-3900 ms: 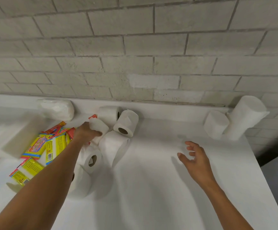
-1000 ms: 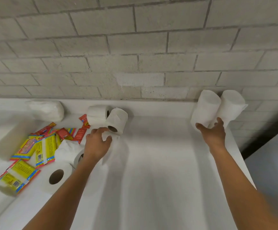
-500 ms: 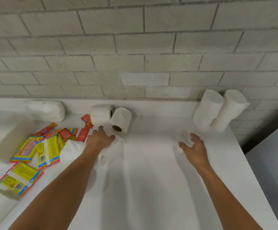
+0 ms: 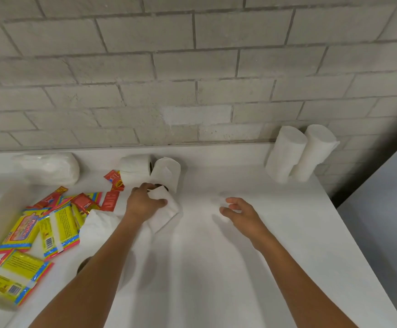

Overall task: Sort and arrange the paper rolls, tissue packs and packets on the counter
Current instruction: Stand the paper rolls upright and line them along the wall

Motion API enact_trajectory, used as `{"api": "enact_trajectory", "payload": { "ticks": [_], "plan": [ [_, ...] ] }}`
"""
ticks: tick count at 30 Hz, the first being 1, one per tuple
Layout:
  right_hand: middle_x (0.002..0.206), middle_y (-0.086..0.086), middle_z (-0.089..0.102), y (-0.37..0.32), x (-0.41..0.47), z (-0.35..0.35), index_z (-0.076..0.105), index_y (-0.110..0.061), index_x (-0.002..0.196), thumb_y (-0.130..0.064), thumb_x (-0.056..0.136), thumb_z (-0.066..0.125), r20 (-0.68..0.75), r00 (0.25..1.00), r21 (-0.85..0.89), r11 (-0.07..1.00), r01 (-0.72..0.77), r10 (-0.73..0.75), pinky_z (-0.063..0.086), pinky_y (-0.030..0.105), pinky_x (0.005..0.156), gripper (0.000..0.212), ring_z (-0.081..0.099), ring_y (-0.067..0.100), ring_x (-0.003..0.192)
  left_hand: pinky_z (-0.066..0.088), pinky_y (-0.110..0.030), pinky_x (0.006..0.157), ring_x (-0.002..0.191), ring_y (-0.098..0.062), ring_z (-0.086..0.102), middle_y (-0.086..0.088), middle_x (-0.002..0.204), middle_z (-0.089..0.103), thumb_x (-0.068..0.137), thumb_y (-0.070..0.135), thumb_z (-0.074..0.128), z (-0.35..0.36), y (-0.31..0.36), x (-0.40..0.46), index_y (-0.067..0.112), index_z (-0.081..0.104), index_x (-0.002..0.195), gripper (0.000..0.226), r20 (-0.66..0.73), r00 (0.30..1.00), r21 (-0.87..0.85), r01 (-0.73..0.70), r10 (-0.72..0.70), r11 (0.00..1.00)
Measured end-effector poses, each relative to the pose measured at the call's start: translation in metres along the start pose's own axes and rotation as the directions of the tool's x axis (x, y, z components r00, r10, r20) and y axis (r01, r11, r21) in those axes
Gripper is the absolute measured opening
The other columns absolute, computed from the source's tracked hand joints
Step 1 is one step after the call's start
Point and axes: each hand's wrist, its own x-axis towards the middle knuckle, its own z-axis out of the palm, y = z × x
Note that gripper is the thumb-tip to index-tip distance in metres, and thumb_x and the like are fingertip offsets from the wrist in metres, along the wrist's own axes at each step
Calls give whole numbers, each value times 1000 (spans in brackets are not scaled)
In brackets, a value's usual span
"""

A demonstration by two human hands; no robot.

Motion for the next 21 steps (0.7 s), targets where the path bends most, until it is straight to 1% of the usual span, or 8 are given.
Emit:
{"api": "enact_trajectory", "payload": {
  "ticks": [2, 4, 7, 10, 12, 16, 19, 21],
  "plan": [
    [129, -7, 54, -5, 1, 4, 57, -37, 124, -44, 83, 73, 50, 999, 16, 1000, 8, -9, 48, 39, 102, 44, 56, 12, 116, 49, -35, 91, 101, -21, 58, -4, 120, 59, 71, 31, 86, 0, 14, -14, 24, 56, 125, 63, -20, 994, -77, -107, 106, 991],
    [130, -10, 52, -12, 0, 5, 54, -40, 126, -46, 80, 75, 102, 994, 19, 999, 34, -36, 48, 40, 103, 51, 56, 9, 115, 47, -31, 89, 100, -17, 55, -1, 120, 54, 72, 26, 86, -2, 32, -31, 29, 53, 130, 66, -19, 981, -135, -196, 195, 971],
    [132, -13, 50, -23, -3, 2, 48, -41, 135, -47, 74, 80, 202, 976, 65, 996, 65, -77, 47, 38, 105, 69, 58, 9, 116, 47, -32, 95, 109, -13, 53, 6, 125, 50, 73, 26, 86, -3, 57, -56, 39, 47, 135, 74, 19, 951, -194, -298, 308, 935],
    [132, -12, 54, -32, -7, -7, 45, -38, 139, -41, 70, 83, 292, 949, 128, 988, 87, -121, 48, 32, 101, 79, 60, 10, 117, 51, -30, 96, 111, -9, 54, 11, 127, 51, 74, 21, 86, -1, 77, -76, 48, 45, 135, 79, 94, 917, -332, -339, 389, 880],
    [130, -7, 60, -33, -10, -17, 50, -34, 136, -34, 71, 83, 338, 928, 182, 978, 99, -157, 50, 35, 101, 73, 61, 12, 118, 55, -33, 93, 110, -10, 57, 13, 126, 51, 75, 15, 85, 5, 91, -89, 52, 44, 135, 82, 142, 884, -402, -360, 445, 842],
    [127, -1, 66, -30, -14, -36, 56, -26, 133, -23, 80, 81, 384, 900, 243, 963, 119, -208, 51, 45, 101, 59, 62, 19, 118, 57, -33, 92, 110, -16, 60, 10, 127, 50, 77, 10, 83, 18, 112, -100, 53, 44, 135, 83, 203, 829, -451, -393, 520, 802],
    [126, 2, 67, -23, -12, -52, 57, -24, 132, -21, 78, 82, 351, 910, 255, 958, 134, -221, 52, 45, 100, 59, 63, 22, 117, 55, -33, 95, 114, -15, 59, 10, 129, 50, 78, 8, 82, 29, 122, -101, 52, 44, 137, 83, 221, 811, -474, -397, 542, 786],
    [122, 1, 68, -19, -7, -60, 59, -25, 129, -21, 74, 83, 288, 933, 261, 955, 140, -216, 52, 44, 100, 60, 64, 21, 114, 52, -28, 99, 119, -7, 55, 14, 133, 49, 80, 10, 81, 38, 125, -98, 53, 42, 138, 81, 202, 816, -482, -399, 542, 780]
  ]
}}
